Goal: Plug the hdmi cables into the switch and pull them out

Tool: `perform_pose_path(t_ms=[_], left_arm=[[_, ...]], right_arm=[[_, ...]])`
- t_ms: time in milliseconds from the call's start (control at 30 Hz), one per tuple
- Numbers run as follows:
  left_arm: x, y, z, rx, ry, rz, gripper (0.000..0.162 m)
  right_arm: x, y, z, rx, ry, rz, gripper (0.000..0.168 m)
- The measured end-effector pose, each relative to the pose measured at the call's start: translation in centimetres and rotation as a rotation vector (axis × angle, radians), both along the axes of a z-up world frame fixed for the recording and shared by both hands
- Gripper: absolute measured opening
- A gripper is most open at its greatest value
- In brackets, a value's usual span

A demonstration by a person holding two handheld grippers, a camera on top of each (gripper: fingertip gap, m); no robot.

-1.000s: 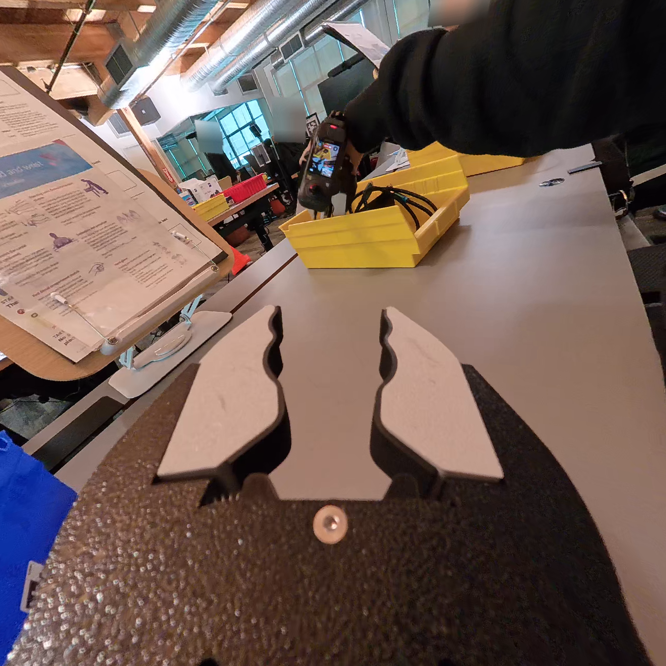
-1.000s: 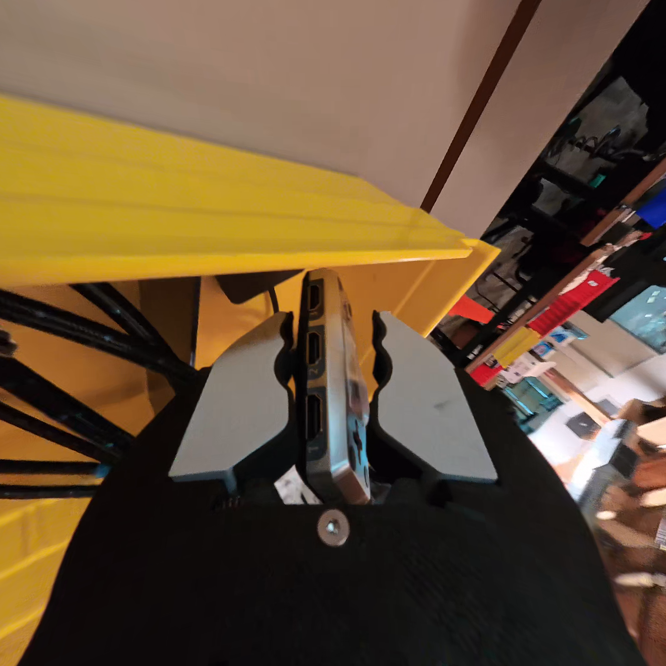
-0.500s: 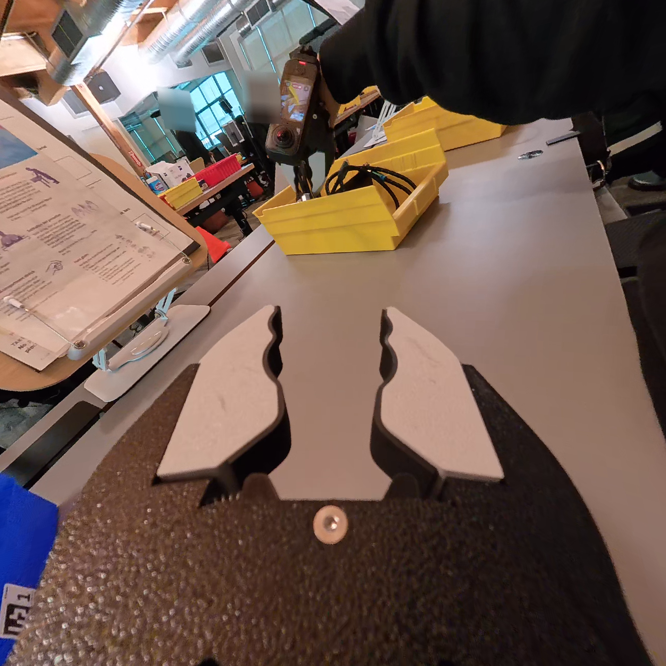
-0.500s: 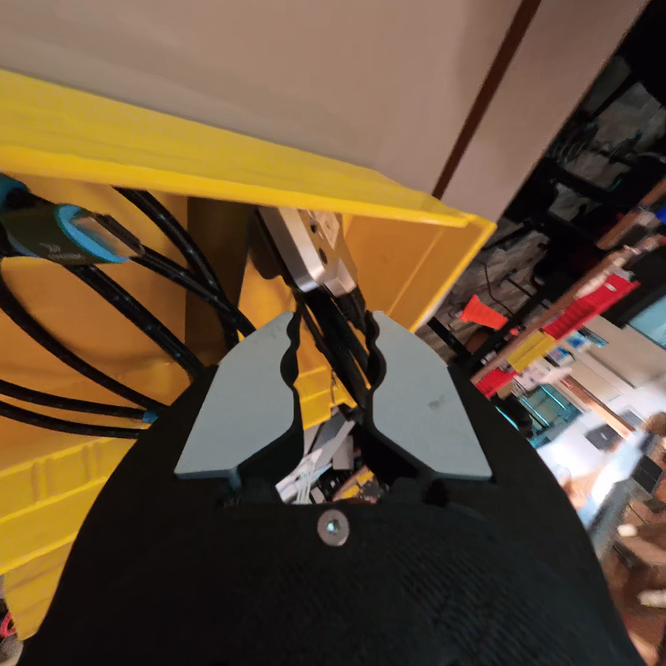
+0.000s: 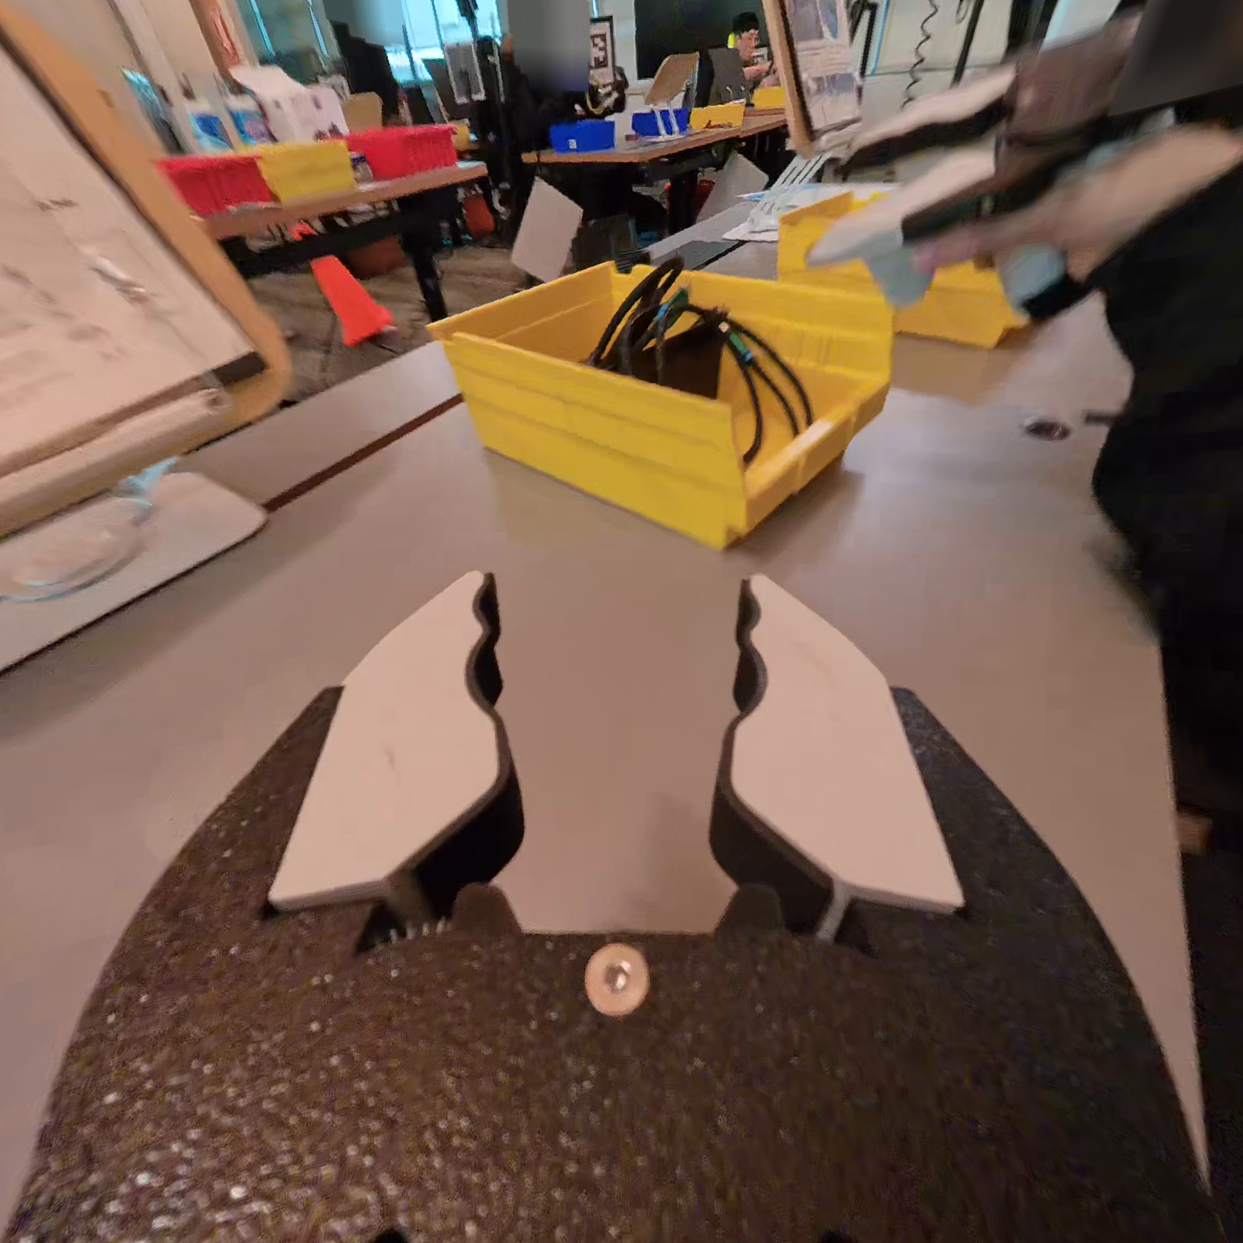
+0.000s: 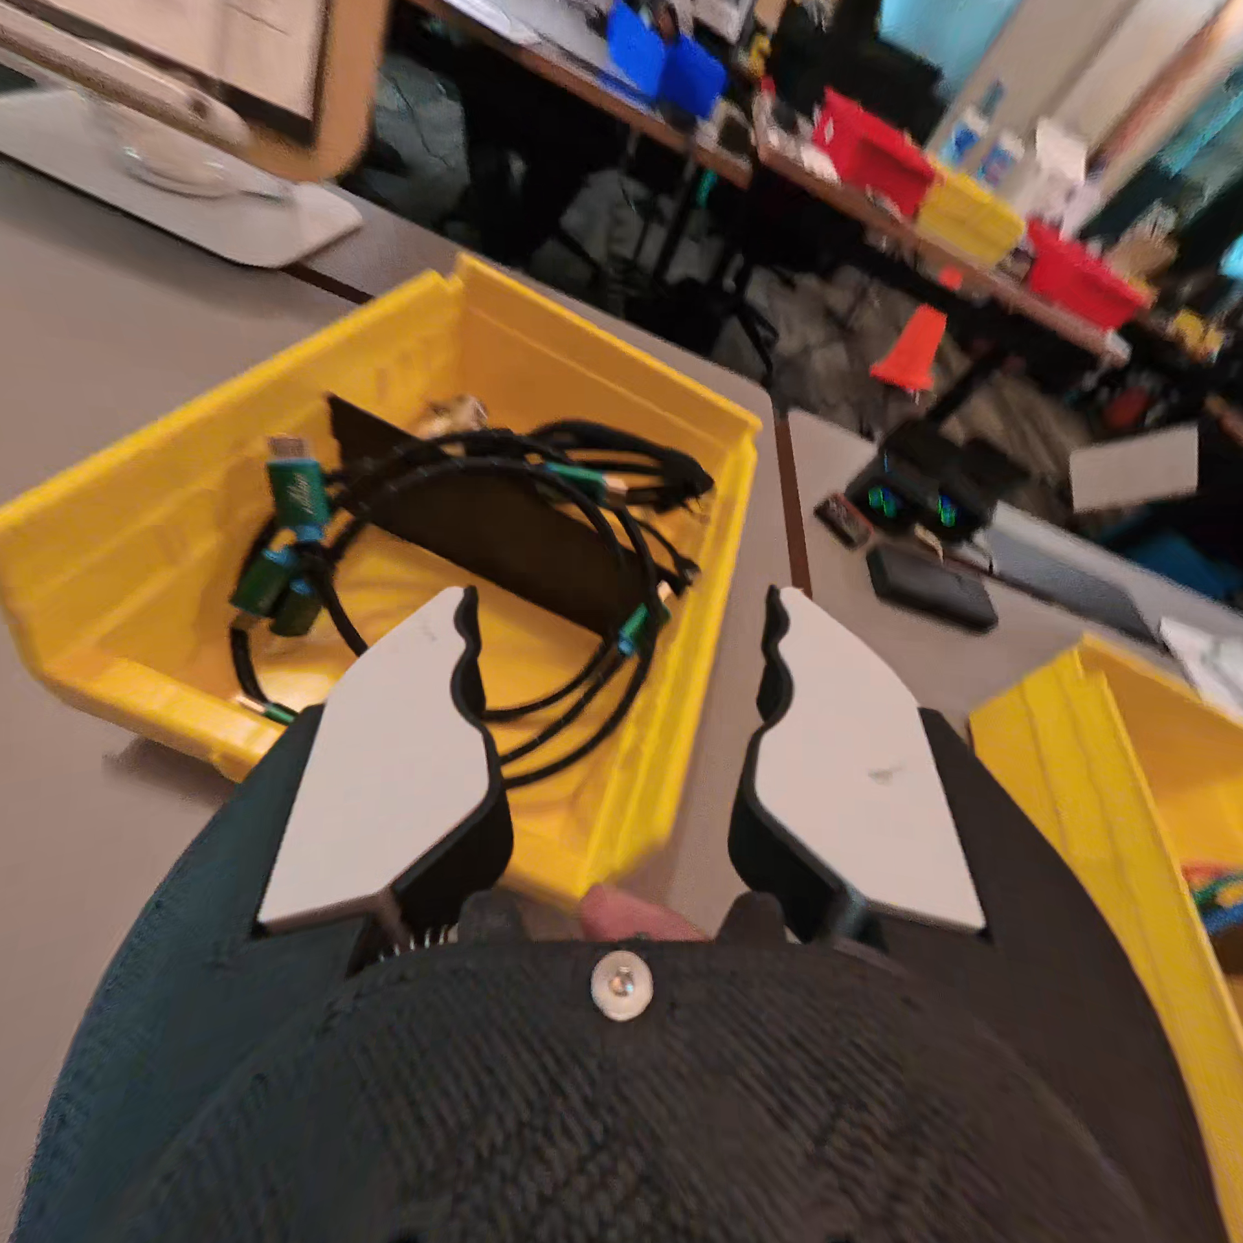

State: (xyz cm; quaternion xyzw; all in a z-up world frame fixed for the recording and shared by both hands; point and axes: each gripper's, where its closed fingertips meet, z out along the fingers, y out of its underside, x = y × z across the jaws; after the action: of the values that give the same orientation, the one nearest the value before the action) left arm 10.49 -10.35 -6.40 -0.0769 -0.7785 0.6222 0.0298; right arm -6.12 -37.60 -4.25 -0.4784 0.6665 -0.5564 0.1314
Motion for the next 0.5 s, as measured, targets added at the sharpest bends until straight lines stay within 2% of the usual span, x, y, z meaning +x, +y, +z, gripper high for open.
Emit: perform_pose_path(t_ms=[33, 100, 200, 300, 333, 367, 400, 467, 500], left_arm=[[-1.0, -2.4, 0.3, 0.015, 0.019, -0.002, 0.072], [-2.7, -7.2, 0.0, 0.069, 0.017, 0.029, 0.076], [-6.2, -13.5, -2.1, 0.191, 0.033, 0.037, 0.094], [-6.6, -17.6, -5.6, 0.325, 0.059, 0.179, 0.094], [-6.2, -18.4, -6.7, 0.354, 0.054, 0.220, 0.086], [-5.9, -18.8, -7.5, 0.368, 0.047, 0.223, 0.070], [-6.0, -19.0, -7.9, 0.362, 0.078, 0.196, 0.064], [-4.8, -18.3, -7.5, 0.322, 0.115, 0.226, 0.036], [-3.4, -17.6, -7.2, 0.298, 0.036, 0.259, 0.025]], right_arm=[[-1.5, -1.1, -0.2, 0.036, -0.012, -0.074, 0.086], [-4.5, -3.0, 0.4, 0.060, -0.102, -0.259, 0.087], [-5.0, -2.4, 0.9, 0.068, -0.211, -0.220, 0.087], [-5.1, -1.9, 0.7, 0.076, -0.189, -0.183, 0.087], [-5.2, -1.9, 0.6, 0.066, -0.180, -0.185, 0.086], [-5.2, -1.8, 0.5, 0.062, -0.170, -0.184, 0.086], [-5.2, -1.8, 0.4, 0.062, -0.162, -0.181, 0.086], [-4.9, -1.6, 0.5, 0.066, -0.162, -0.166, 0.085], [-4.7, -1.4, 0.8, 0.066, -0.169, -0.157, 0.084]])
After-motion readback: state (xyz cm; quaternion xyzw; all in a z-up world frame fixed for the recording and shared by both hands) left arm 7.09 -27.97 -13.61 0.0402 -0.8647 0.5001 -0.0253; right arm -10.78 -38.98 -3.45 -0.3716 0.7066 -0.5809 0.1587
